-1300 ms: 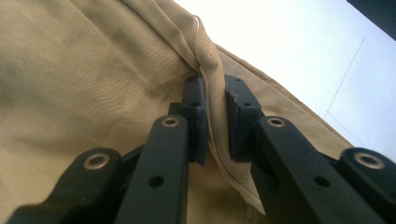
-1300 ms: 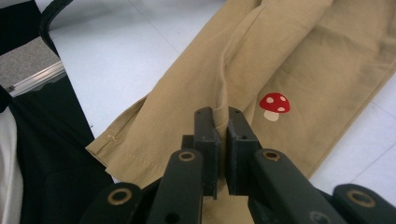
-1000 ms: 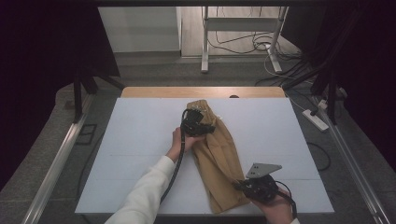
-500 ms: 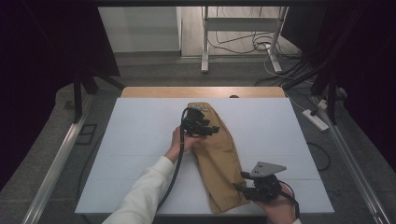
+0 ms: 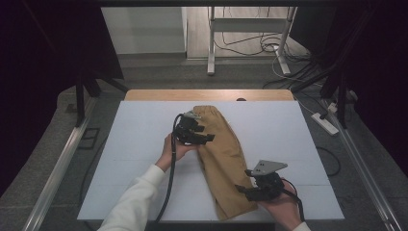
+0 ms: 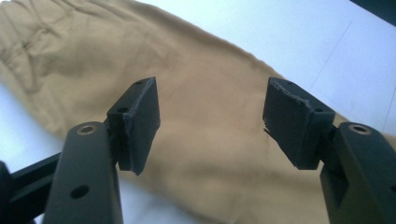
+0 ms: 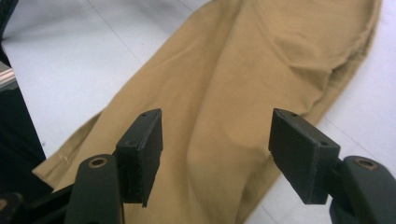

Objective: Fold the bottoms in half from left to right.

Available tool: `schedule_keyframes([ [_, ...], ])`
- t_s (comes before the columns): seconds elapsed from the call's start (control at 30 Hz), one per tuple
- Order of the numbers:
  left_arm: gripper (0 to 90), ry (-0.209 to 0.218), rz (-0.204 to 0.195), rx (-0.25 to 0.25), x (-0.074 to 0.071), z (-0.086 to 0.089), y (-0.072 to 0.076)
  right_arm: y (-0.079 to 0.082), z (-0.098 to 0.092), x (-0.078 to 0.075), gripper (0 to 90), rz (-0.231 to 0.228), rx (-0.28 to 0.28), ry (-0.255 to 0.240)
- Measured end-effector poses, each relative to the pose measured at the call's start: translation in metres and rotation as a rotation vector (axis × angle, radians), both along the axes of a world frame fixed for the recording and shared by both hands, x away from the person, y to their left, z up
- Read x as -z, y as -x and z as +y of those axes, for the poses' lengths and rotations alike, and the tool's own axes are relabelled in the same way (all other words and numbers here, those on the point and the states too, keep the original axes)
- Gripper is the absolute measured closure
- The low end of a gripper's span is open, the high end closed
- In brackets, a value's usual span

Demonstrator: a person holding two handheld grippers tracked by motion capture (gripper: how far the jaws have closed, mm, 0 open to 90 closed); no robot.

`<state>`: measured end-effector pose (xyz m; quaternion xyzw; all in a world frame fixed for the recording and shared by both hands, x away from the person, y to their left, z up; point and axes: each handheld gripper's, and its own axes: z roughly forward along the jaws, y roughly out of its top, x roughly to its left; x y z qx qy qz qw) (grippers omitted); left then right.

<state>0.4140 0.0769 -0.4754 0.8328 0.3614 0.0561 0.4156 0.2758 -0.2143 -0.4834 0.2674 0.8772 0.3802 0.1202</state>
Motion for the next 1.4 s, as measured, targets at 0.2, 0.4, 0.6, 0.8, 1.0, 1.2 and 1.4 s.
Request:
schedule_keyframes([
  [0.2,35.5,-0.007,0.000,-0.002,0.001,0.014,0.013,-0.008,0.005,-0.002,35.3,0.002,-0.011,-0.001],
  [0.4,35.4,-0.018,-0.008,-0.013,0.003,0.031,0.031,-0.013,0.012,-0.004,35.0,0.002,-0.022,0.001],
  [0.6,35.1,-0.031,-0.006,-0.014,0.006,0.044,0.046,-0.019,0.025,-0.002,34.8,0.006,-0.046,0.011],
  [0.8,34.5,-0.024,-0.008,-0.020,0.007,0.055,0.056,-0.023,0.037,-0.001,34.6,0.014,-0.064,0.022],
  [1.0,34.2,-0.002,-0.004,-0.029,0.011,0.064,0.062,-0.022,0.048,0.001,34.3,0.021,-0.082,0.030],
  [1.2,33.8,0.003,-0.002,-0.042,0.012,0.071,0.063,-0.019,0.061,0.004,34.0,0.023,-0.105,0.049],
  [1.4,33.7,0.004,-0.005,-0.045,0.011,0.072,0.064,-0.017,0.075,0.011,32.3,0.041,-0.124,0.080],
])
